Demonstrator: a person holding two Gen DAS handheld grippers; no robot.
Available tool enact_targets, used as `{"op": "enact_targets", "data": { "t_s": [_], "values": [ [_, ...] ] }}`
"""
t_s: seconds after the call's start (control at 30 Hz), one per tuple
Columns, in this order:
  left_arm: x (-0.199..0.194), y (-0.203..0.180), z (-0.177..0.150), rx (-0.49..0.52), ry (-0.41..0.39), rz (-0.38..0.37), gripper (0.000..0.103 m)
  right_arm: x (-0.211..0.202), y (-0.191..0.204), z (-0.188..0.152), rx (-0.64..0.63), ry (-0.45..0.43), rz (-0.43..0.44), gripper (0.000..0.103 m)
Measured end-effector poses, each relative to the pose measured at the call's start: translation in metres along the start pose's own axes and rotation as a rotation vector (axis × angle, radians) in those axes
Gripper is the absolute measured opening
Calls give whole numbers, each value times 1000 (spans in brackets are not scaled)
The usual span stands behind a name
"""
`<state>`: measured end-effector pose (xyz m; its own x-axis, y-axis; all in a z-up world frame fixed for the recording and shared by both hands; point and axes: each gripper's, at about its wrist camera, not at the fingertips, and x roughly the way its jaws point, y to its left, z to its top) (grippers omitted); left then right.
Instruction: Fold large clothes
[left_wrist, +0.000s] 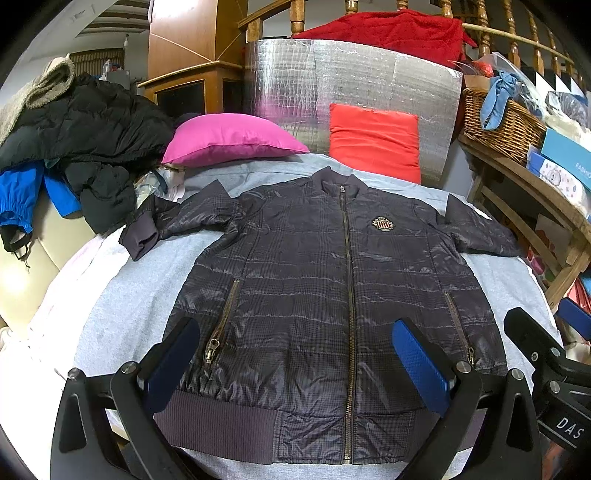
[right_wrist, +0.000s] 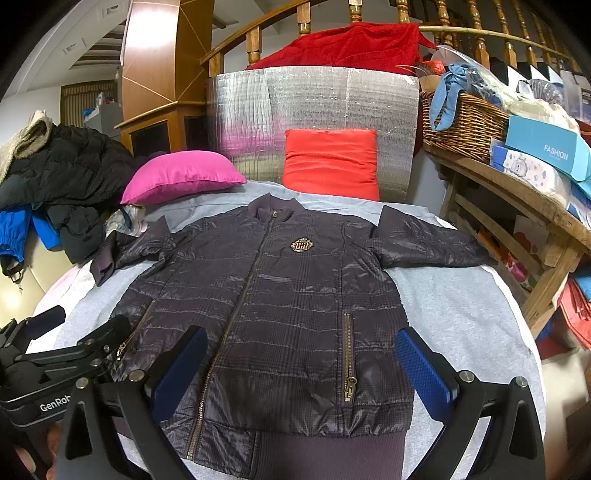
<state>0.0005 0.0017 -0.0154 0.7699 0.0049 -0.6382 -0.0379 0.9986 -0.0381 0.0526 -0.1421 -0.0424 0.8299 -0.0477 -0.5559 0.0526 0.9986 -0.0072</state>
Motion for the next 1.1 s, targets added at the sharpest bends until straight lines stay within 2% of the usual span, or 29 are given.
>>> {"op": "enact_targets", "data": {
  "t_s": [1.1],
  "values": [
    [11,-3,-2,0,20,-4,103,12,-2,-2,14,23,-1,103]
  ]
}}
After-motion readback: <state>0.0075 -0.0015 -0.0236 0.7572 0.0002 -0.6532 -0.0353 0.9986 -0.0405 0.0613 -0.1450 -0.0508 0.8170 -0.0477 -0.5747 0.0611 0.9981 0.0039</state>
